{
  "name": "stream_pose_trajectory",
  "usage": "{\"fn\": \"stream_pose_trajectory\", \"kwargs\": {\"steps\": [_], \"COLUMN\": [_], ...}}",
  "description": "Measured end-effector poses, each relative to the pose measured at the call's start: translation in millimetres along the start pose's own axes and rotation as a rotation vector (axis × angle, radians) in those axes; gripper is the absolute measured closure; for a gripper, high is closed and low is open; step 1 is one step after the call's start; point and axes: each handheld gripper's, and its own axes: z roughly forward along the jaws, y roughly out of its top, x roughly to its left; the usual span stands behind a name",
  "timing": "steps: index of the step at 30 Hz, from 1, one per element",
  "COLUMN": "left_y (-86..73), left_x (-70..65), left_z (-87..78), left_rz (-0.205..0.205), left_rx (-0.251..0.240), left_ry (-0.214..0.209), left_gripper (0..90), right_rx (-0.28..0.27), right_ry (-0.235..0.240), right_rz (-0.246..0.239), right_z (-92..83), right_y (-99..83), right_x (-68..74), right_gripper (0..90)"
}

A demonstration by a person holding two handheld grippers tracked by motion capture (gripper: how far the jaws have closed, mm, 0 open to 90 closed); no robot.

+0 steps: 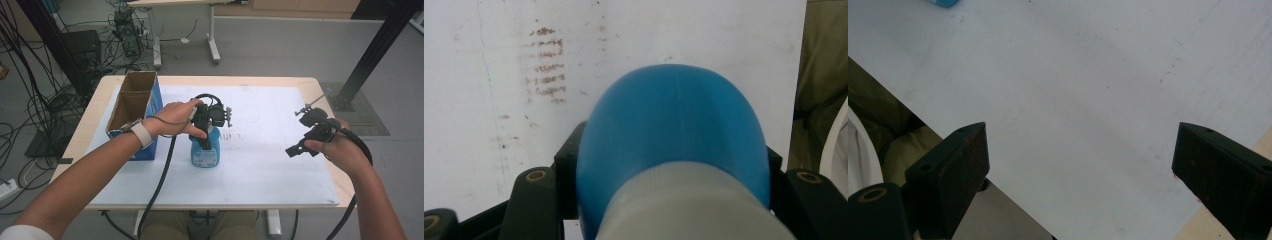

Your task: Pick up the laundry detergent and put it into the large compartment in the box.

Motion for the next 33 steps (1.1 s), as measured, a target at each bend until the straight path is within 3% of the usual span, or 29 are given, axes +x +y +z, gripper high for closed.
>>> {"fn": "stream_pose_trajectory", "kwargs": {"steps": [33], "left_y": [-2.3], "left_x": [0.1], "left_z": [0.2], "left_rz": [0.000], "left_rx": [-0.007], "left_ry": [0.000], "left_gripper": [39.3], "right_rx": [0.007], "right_ry": [0.002], "right_rz": [0.001], "right_z": [0.2], "right_y": [1.7], "right_x": [-0.3], "right_gripper": [8.2]}}
